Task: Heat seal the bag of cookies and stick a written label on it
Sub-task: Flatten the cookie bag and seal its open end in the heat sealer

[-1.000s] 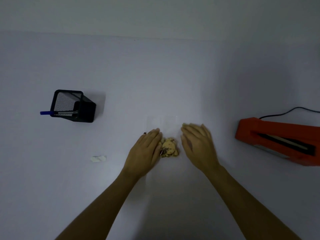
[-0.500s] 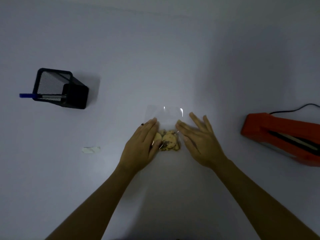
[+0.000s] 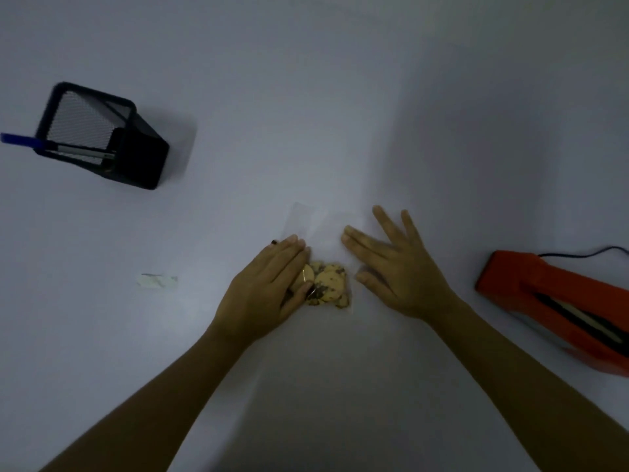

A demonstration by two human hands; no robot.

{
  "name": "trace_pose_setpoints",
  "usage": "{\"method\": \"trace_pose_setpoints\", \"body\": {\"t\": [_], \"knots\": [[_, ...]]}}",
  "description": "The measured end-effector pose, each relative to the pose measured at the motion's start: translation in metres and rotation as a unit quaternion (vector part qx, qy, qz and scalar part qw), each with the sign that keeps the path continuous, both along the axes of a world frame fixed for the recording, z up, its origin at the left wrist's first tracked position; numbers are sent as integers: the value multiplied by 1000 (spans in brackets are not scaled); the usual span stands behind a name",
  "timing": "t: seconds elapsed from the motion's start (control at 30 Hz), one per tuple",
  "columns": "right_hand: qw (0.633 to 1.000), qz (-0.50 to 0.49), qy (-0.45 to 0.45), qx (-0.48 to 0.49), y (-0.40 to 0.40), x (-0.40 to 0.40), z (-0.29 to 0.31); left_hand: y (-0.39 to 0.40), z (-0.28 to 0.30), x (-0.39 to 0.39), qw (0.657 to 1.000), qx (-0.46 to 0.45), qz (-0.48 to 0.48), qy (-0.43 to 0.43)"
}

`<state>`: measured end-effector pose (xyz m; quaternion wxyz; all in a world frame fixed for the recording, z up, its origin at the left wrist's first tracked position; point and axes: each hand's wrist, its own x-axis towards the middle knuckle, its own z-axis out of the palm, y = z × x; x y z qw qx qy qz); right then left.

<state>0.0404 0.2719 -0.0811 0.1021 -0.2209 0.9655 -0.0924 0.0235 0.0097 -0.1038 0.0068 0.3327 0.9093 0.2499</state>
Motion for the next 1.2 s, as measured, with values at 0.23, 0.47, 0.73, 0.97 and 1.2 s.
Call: {"method": "trace_pose_setpoints", "body": {"t": [0.23, 0.47, 0.73, 0.97, 1.2], "knots": [[998, -15, 57, 2, -6, -9, 7, 3, -1, 0, 1000, 7, 9, 12], [995, 99, 8, -20, -21, -37, 2, 1, 0, -1, 1000, 14, 8, 9], [999, 37, 2, -5, -16, -53, 4, 0, 0, -1, 1000, 26, 10, 13], [994, 102, -4, 26, -34, -61, -4, -1, -1, -1, 999, 17, 11, 26], [997, 72, -15, 20, -38, -58, -5, 2, -3, 0, 998, 28, -6, 55]]}}
